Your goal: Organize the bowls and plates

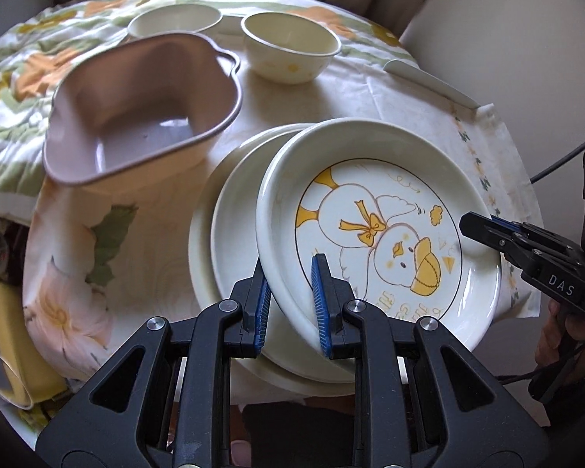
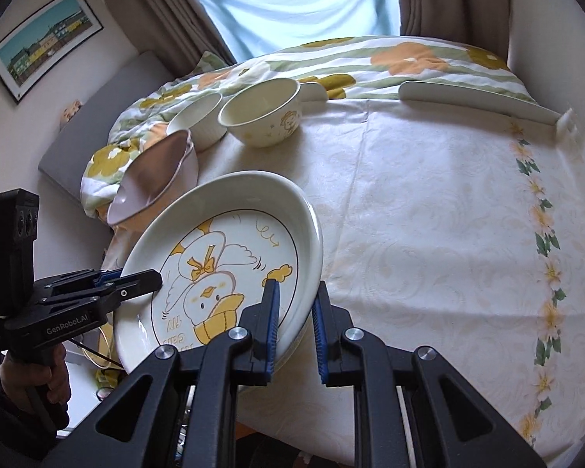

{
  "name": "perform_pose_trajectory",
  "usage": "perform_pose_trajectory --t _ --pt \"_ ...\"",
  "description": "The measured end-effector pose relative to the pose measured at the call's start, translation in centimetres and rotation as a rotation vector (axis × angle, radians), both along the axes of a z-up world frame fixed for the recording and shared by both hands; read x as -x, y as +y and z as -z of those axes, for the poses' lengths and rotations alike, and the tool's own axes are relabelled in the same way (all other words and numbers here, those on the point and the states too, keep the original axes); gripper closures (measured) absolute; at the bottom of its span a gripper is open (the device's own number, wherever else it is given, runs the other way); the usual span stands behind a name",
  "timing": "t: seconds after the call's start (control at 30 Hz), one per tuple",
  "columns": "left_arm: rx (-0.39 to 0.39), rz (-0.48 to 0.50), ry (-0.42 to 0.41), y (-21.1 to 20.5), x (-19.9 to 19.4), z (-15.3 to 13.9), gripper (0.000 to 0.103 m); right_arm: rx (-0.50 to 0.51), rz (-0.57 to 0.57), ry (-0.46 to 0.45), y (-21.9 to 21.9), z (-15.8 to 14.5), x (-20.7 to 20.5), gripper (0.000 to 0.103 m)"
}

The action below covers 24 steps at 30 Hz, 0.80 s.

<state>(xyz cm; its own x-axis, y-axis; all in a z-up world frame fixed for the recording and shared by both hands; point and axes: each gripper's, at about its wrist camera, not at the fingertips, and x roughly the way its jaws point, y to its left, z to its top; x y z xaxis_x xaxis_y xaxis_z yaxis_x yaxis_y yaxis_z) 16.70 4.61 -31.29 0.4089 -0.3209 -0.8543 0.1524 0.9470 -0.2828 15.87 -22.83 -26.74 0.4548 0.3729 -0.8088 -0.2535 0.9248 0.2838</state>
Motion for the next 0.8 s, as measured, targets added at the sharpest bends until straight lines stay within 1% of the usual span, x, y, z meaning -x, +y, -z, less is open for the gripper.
perform_pose_trajectory --t 0.1,0.17,0.4,0.67,0.73,0.8 --pt "0.005 -0.010 0.003 0.5 -0.3 1.0 0.085 0.002 -0.012 -0.002 0.3 0.4 -0.4 0.088" --pt "0.013 -0.009 -0.002 0.5 -0.5 1.0 0.085 0.018 -0.018 -0.019 0.5 0.5 -0.4 0.088" --pt "-0.034 0.001 -0.006 -0.2 -0.8 0.8 0.085 0.051 -0.027 -0.030 0.9 0.3 -0.1 0.088" --pt "-0.176 0.028 -0.016 -1.9 -0.8 0.6 0.085 0.068 -0.030 -0.032 0.8 0.2 -0.2 0.088" --pt "-0.234 0.033 -0.027 -2.4 -0.8 0.4 0.085 0.076 -0.037 -0.033 0.8 0.2 -0.2 0.088" --pt "-0.317 0.043 -0.043 -3.2 -0.7 0.2 0.085 0.088 -0.046 -0.036 1.1 0.3 -0.2 0.088"
